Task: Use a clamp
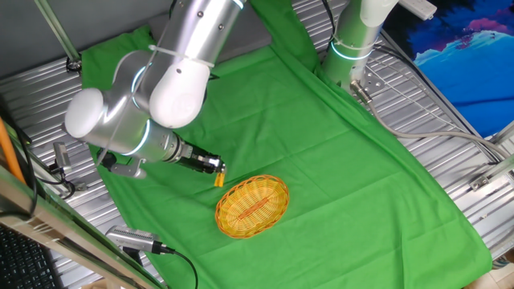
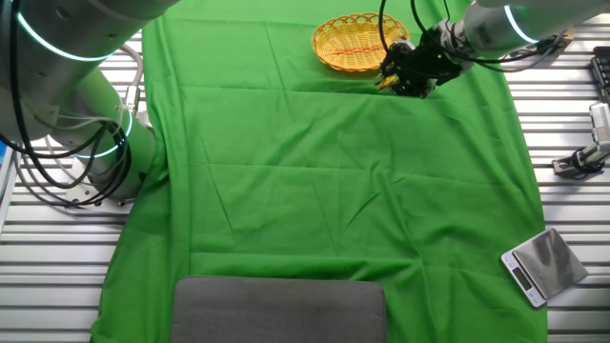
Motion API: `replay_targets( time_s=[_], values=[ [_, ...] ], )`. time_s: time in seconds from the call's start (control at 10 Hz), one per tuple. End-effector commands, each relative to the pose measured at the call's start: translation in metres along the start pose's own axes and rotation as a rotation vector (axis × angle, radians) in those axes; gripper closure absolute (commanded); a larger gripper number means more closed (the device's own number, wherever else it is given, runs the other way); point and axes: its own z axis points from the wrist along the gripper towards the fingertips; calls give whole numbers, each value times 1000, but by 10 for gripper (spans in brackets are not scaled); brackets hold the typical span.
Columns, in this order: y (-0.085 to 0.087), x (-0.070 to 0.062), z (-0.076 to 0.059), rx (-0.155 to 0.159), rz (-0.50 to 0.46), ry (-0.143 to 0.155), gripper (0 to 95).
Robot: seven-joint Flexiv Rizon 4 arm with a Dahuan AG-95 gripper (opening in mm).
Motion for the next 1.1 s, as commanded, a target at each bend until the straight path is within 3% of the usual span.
replay_targets(
  time_s=[0.1, 0.3, 0.4, 0.5, 0.6, 1.1],
  values=[
    [-2, 1, -2, 5, -12, -6, 950],
    [-23, 1, -27, 12, -25, -17, 950],
    [-29, -1, -31, 17, -29, -24, 950],
    [-47, -8, -43, 21, -27, -56, 950],
    [-57, -12, -49, 23, -34, -66, 950],
    [-66, -16, -54, 28, -41, -82, 950]
  ],
)
